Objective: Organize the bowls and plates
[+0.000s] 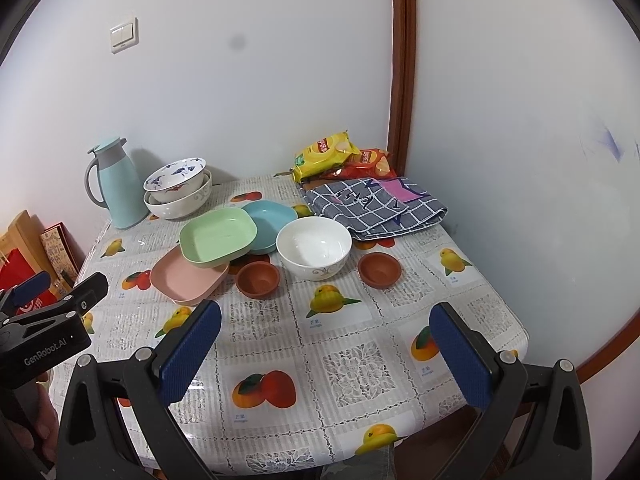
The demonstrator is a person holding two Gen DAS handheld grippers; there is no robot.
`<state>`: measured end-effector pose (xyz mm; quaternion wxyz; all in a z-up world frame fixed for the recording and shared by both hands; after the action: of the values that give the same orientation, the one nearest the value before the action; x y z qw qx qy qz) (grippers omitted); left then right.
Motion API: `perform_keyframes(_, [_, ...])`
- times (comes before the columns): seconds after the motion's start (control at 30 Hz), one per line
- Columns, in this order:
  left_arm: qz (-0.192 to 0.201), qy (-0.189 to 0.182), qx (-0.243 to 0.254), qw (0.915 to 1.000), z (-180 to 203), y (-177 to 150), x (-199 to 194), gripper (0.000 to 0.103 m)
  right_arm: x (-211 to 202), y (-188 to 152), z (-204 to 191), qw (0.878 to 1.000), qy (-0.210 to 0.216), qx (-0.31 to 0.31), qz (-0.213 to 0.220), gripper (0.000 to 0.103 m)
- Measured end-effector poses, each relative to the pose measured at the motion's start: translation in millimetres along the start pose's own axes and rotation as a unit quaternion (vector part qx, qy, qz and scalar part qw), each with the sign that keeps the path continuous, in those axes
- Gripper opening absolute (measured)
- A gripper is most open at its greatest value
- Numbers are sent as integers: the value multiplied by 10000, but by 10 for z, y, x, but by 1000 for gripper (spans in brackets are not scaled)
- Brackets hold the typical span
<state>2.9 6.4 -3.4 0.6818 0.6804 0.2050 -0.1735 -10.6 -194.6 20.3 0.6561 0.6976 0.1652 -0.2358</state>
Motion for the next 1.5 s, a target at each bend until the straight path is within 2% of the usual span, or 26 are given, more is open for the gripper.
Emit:
perform_keyframes(0.97, [57,-75,45,9999,28,16,-31,103,-72,13,58,9999,-46,90,94,103])
perform_keyframes(1.5, [-33,-23,101,9999,7,146,202,103,159,115,18,9999,96,98,25,103])
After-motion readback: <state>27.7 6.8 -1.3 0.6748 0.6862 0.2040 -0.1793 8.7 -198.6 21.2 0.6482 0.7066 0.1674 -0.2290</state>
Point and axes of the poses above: each gripper's, at about its wrist camera, not at the fingertips, and x roughly the way its jaws point, z to its right, y to its top, the point moved 1 cm from there along x, roughly the way its jaws point, and after that the axes turned 9 degrees about z, right-handed, at the moved point
